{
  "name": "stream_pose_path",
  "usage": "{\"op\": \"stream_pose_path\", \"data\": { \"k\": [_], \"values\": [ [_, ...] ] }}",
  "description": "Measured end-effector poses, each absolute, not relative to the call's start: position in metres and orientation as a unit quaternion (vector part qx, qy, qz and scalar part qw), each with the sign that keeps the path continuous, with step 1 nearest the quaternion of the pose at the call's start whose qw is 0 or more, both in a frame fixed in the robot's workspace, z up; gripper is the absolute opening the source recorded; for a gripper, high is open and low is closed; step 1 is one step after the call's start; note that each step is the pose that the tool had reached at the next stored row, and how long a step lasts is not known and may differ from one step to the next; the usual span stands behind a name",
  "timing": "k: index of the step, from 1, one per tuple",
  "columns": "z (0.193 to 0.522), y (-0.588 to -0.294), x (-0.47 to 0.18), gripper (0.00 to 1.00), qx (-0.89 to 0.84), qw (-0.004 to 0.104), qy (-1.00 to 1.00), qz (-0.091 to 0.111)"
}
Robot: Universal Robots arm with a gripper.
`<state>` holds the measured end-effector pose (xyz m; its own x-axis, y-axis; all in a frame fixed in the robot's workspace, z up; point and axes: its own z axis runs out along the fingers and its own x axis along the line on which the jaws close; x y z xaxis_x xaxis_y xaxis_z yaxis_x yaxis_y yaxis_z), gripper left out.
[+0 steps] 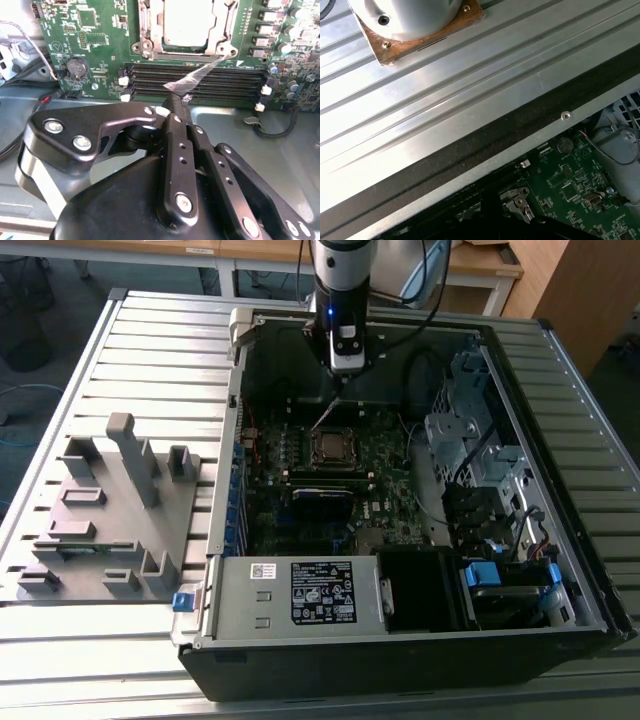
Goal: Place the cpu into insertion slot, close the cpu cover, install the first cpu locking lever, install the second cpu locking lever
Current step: 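Install the first cpu locking lever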
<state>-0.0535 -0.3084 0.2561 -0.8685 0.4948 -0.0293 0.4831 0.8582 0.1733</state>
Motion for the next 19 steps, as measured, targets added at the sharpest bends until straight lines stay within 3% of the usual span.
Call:
{"op": "stream_pose_path", "data": {
  "k": [19],
  "values": [
    [0.235, -0.312, -0.054, 0.10, 0.254, 0.038, 0.963, 0.081]
  ]
}}
